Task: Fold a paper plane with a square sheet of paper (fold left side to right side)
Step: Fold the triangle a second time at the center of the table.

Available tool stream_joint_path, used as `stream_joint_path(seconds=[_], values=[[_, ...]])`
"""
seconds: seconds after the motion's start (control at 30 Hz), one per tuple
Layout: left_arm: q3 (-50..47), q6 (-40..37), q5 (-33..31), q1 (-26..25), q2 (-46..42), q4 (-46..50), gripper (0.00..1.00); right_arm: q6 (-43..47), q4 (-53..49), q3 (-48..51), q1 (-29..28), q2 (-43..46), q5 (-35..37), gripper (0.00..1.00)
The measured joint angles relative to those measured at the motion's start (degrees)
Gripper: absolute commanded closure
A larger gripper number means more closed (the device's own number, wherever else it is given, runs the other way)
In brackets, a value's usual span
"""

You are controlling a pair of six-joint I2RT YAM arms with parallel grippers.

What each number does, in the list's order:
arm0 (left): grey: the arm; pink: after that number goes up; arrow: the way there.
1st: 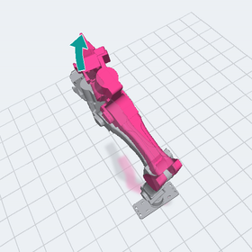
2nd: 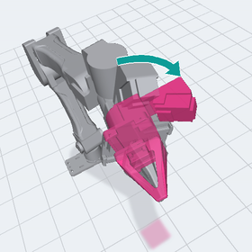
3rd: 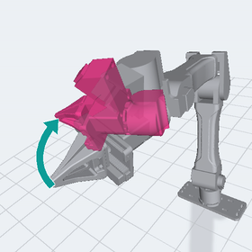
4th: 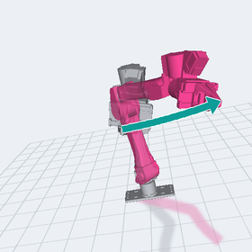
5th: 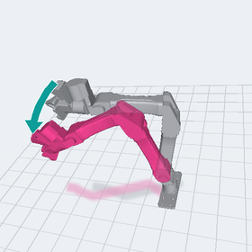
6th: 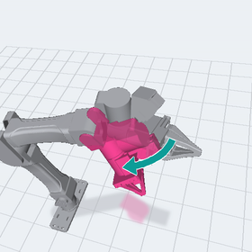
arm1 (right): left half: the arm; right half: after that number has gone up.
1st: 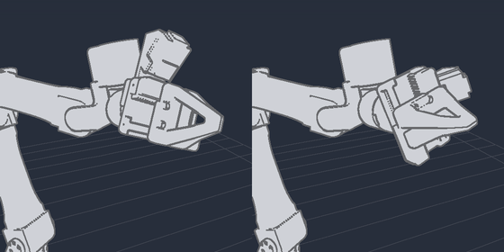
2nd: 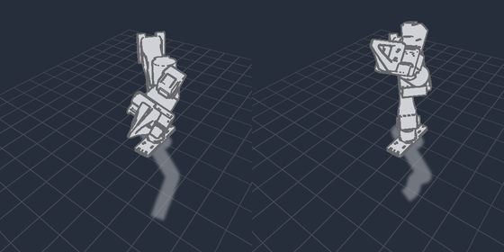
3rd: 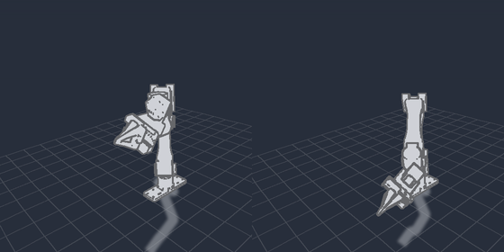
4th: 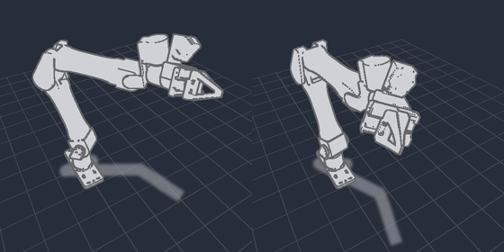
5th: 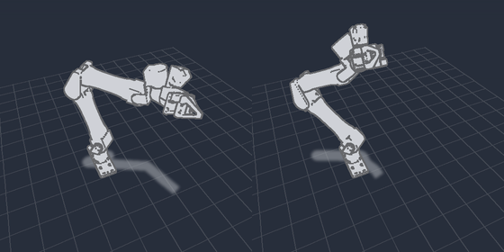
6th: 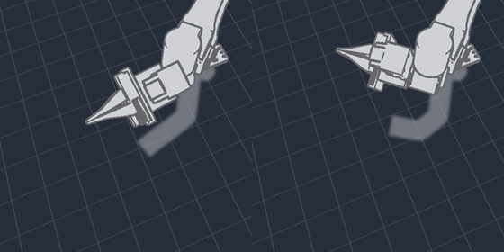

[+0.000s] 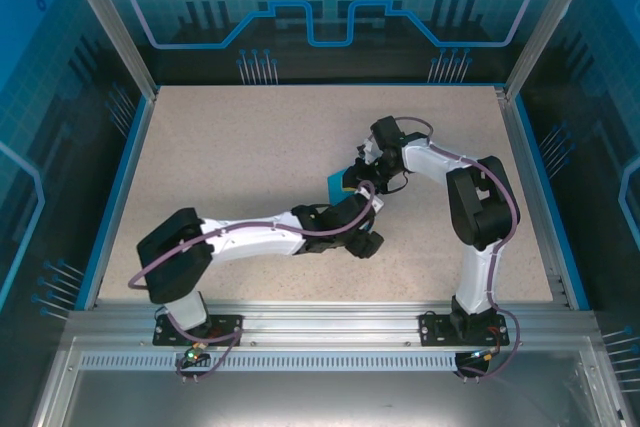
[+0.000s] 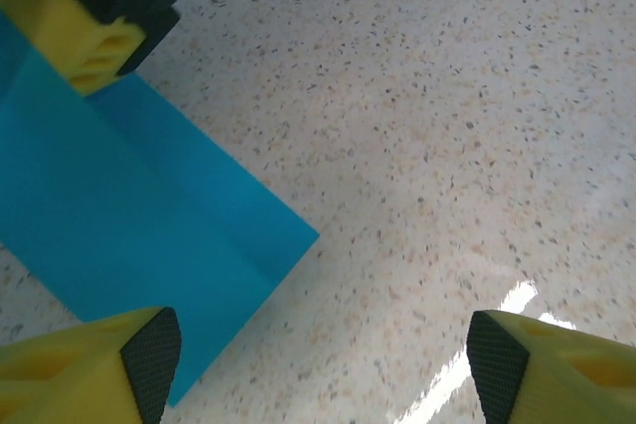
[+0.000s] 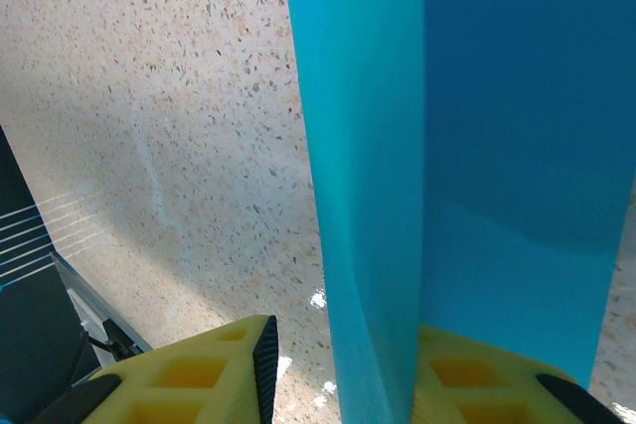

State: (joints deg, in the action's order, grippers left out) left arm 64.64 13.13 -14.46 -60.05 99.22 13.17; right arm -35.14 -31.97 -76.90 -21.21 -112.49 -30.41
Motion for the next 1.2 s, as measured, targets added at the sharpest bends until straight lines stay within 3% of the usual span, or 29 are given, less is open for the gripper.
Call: stream_joint_path(seconds=[0.4,0.9,1.2], values=[[10.1,0.5,-12.0,-1.6,10.8,9.7,0.26,0.0,0.0,0.0,0.0,0.0,0.0,0.67],[11.8,0.5,-15.3,-2.1,12.2,12.3,0.54,0.0,-0.2,0.0,0.0,0.0,0.0,0.67],[12.0,1.6,-15.3,-2.1,12.2,13.7,0.76,1.1,-1.6,-1.3,0.0,-0.4,0.9,0.65]])
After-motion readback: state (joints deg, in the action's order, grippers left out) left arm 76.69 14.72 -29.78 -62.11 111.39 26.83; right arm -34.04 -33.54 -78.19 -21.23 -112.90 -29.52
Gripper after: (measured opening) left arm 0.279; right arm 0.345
